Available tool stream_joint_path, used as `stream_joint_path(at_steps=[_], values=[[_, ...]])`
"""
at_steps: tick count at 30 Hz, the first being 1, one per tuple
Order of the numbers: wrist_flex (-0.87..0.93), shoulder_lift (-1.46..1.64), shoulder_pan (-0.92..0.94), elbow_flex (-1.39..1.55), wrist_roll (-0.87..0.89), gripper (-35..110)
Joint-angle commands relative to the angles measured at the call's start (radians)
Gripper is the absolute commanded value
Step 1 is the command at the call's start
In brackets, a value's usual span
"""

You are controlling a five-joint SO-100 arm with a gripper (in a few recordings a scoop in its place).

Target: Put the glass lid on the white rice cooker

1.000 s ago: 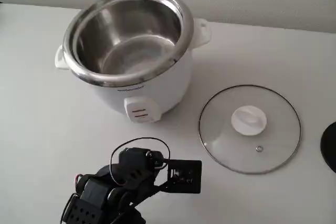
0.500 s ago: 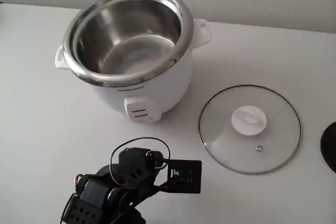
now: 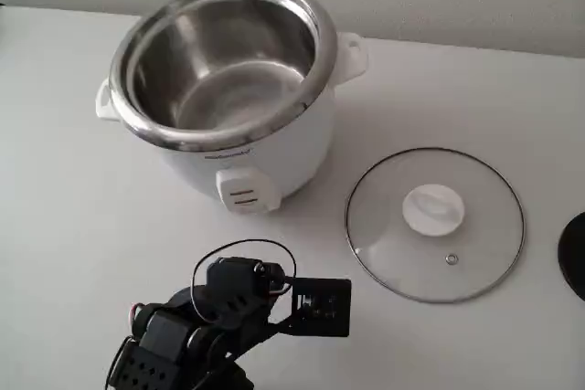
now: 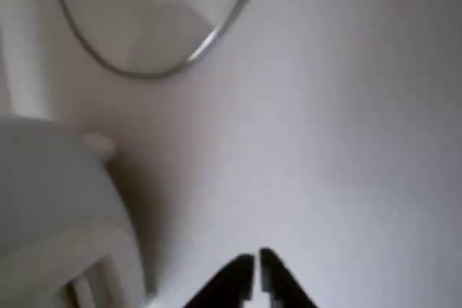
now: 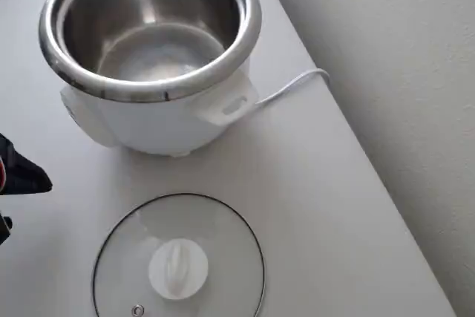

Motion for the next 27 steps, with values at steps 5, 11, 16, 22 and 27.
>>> stream_joint_path(at_steps=[5,11,16,22,27], values=[[-0.003,0.012,-0.048,-0.003,-0.046,0],[-0.003,0.012,-0.048,-0.003,-0.046,0],[-0.097,0.012,-0.048,0.025,-0.043,0],[-0.293,0.011,0.081,0.052,-0.037,0],[-0.437,0.011,0.218,0.052,-0.014,0]])
